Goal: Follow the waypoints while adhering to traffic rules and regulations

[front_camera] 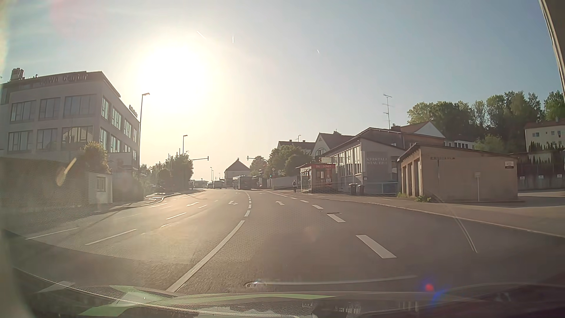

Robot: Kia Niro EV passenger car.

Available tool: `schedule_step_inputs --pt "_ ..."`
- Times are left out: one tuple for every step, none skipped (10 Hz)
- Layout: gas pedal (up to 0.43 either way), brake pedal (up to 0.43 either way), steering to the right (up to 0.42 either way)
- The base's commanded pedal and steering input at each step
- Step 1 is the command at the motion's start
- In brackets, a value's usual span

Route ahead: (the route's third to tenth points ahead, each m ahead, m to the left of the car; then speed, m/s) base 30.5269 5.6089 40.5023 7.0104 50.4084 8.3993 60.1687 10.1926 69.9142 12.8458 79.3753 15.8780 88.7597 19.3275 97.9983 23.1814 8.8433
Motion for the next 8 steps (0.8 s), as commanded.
schedule_step_inputs --pt "0.169 0.000 -0.034" --pt "0.157 0.000 -0.033" --pt "0.138 0.000 -0.032" --pt "0.118 0.000 -0.031" --pt "0.087 0.000 -0.030" --pt "0.079 0.000 -0.030" --pt "0.079 0.000 -0.030" --pt "0.079 0.000 -0.030"
